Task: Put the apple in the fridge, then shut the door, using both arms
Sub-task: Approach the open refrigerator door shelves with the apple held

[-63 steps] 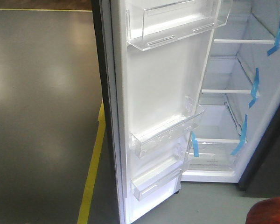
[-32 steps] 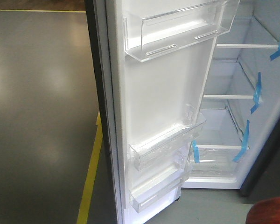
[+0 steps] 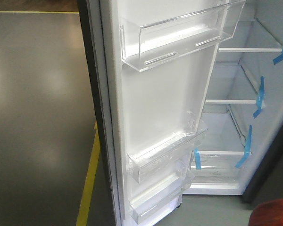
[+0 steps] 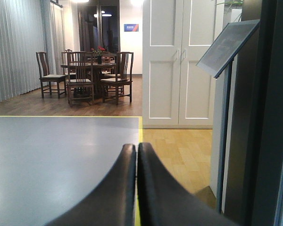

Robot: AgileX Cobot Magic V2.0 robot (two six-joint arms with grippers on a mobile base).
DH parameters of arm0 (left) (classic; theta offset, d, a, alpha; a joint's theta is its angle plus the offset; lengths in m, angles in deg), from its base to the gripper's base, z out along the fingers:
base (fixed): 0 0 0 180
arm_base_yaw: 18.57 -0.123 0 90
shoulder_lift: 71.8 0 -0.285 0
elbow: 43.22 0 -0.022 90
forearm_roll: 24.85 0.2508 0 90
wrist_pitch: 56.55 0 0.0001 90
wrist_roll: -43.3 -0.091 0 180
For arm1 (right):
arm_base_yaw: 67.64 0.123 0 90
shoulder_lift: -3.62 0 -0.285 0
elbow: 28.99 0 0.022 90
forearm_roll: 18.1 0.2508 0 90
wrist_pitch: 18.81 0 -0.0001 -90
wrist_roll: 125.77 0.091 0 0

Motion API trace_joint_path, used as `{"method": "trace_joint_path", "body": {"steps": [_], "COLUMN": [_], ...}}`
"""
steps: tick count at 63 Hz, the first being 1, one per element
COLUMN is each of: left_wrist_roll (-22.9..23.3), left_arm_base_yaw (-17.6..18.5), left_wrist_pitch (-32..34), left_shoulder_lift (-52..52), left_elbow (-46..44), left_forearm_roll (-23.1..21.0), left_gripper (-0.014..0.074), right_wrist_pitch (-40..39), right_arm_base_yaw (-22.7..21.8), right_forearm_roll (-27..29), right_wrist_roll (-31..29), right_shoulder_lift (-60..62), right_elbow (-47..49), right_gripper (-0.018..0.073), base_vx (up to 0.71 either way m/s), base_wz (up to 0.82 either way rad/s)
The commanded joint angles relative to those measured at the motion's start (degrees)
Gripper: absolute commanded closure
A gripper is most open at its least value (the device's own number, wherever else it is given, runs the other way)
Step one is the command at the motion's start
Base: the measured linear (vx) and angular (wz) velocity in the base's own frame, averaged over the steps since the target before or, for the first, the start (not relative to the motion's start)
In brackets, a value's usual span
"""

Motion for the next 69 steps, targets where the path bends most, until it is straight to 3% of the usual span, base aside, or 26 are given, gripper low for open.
{"method": "trace_joint_path", "body": {"steps": [1,69], "left_wrist_roll": [0.56,0.56], "left_arm_base_yaw": [-0.09,-0.09], "left_wrist_pitch": [3.92,3.92], "left_shoulder_lift": [-0.93,-0.93], "left_elbow": [1.22,1.22], "left_forearm_roll": [-0.44,-0.44], "left_gripper": [0.0603,0.0603], "right_wrist_pitch": [-4.01,-4.01], "right_arm_base_yaw": [0.03,0.03], "right_forearm_roll": [1.34,1.34], "right_wrist_roll": [-0.45,-0.45], "right_shoulder_lift": [-0.43,-0.43], "right_elbow": [1.45,1.45], "right_gripper": [0.0158,0.0158], "base_vx": [0.06,0.05], "base_wz": [-0.01,-0.02]}}
